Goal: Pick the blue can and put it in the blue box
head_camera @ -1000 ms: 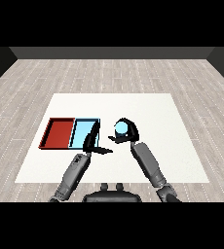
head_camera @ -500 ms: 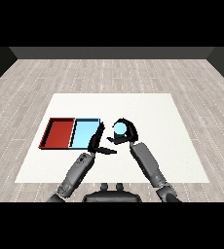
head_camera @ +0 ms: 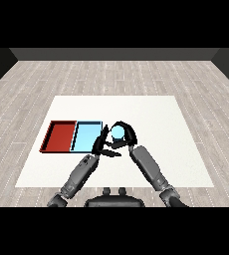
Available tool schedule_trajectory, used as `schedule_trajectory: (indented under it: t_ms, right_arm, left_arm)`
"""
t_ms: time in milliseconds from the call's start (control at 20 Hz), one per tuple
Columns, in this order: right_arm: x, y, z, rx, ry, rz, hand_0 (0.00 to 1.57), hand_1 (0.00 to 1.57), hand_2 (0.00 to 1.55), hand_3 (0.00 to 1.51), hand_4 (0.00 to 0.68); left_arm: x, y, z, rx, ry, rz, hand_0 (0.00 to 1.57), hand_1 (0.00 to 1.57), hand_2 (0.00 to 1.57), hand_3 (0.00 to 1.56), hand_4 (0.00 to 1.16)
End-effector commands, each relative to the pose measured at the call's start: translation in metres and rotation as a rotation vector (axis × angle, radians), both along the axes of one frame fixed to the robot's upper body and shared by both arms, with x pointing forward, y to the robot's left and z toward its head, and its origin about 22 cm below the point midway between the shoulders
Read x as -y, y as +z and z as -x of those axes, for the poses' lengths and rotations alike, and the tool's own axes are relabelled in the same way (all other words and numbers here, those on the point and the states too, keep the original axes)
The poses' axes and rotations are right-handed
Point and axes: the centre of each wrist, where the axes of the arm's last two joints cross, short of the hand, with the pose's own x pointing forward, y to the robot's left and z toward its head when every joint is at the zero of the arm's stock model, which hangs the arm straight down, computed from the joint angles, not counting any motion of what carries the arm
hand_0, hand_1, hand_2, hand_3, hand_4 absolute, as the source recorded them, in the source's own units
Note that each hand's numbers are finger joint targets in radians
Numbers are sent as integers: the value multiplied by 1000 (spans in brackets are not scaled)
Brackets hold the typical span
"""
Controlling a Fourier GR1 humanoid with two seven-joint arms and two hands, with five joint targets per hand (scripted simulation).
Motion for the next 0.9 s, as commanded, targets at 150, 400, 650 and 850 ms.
schedule_trajectory:
  t_ms: [150,400,650,850]
  right_arm:
    - [-13,5,4,5,12,20,1408,1408,1429,1391,651]
    - [-25,0,10,15,38,14,1426,1426,1435,1394,616]
    - [-40,15,18,25,58,51,1391,1391,1437,1387,620]
    - [-34,5,9,19,86,51,1278,1278,1416,1396,613]
  left_arm:
    - [14,2,16,7,-3,6,0,0,0,0,0]
    - [8,-7,-10,16,-31,-5,0,0,0,0,0]
    - [8,-4,-16,32,-24,20,0,0,0,0,0]
    - [18,-3,-13,88,41,-200,270,270,517,0,571]
